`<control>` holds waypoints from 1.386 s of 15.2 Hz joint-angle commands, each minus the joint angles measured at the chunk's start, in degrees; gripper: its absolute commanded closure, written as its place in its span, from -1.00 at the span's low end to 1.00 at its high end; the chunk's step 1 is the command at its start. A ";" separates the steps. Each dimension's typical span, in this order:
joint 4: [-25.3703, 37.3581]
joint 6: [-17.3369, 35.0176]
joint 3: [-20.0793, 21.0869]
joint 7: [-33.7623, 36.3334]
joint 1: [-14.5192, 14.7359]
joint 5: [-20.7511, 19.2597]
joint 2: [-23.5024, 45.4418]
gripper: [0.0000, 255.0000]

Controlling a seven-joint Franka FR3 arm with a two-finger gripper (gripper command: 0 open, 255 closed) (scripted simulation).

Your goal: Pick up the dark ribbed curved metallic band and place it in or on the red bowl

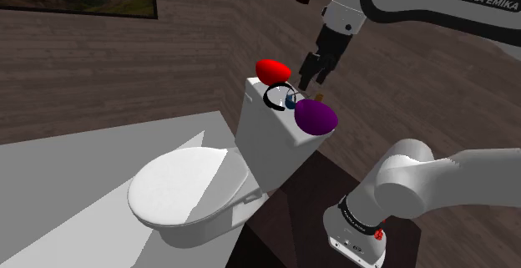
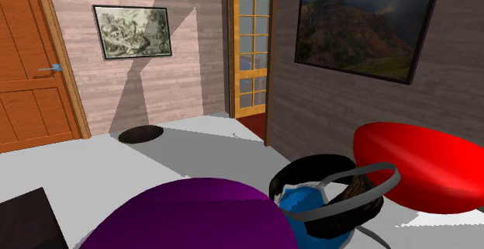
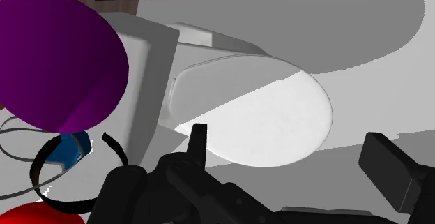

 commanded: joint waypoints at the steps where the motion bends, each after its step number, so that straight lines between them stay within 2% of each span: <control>1: 0.00 0.00 0.00 0.00 0.00 0.00 0.00 -1.00; 11: -1.65 17.63 -2.80 -1.95 -3.12 -4.69 15.79 -1.00; 21: 4.24 32.11 -5.73 -2.78 -5.97 -8.24 35.58 -1.00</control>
